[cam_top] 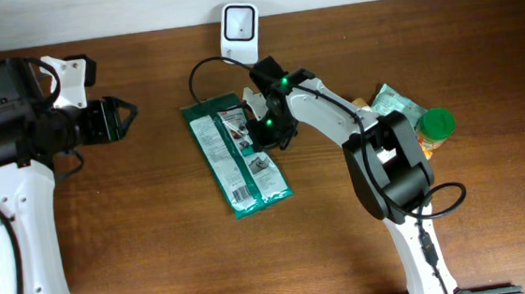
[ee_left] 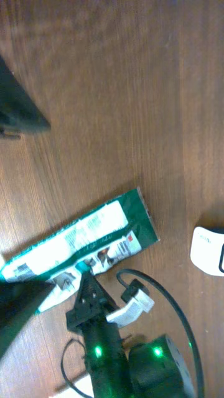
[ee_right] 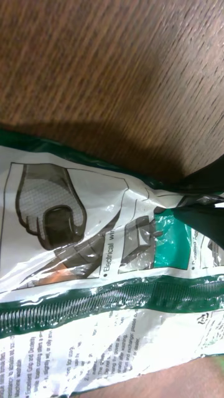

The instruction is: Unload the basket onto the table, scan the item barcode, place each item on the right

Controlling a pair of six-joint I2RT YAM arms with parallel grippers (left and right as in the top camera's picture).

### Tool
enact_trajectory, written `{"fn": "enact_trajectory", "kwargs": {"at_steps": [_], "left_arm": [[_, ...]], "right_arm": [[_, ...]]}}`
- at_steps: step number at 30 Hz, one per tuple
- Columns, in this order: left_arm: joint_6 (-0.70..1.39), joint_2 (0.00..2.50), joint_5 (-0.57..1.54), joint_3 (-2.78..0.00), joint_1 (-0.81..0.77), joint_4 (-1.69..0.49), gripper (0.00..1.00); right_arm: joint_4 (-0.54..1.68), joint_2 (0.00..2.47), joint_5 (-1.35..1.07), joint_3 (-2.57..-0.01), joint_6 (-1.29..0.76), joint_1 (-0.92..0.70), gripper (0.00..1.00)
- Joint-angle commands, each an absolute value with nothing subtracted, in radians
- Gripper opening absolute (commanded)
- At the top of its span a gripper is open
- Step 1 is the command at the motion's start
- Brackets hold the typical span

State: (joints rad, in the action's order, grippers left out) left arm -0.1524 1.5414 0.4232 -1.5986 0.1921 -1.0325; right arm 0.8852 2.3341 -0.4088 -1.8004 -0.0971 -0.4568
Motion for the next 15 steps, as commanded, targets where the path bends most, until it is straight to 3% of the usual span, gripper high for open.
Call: {"fn": "enact_trajectory", "kwargs": {"at_steps": [1, 7, 11, 15], "left_arm": [[-0.041, 1.630, 0.475, -1.523, 0.171, -1.024, 0.45], [0.001, 1.854, 0.598, -1.346, 0.165, -0.819, 0.23], [0.000, 1.980, 0.607, -1.320, 0.134, -0.762, 0.16], [0.000, 2.042, 0.607, -1.320, 0.099, -0.710, 0.15]], "right_arm": [[0.884, 2.400, -0.446, -1.761, -0.085, -0.455, 0.04], [0.873, 2.400, -0.571, -1.761, -0.083, -0.411, 0.04], [0.874, 2.400, -0.577, -1.761, -0.083, -0.413, 0.04], [0.875, 2.400, -0.577, -1.761, -0.083, -0.413, 0.05]]}}
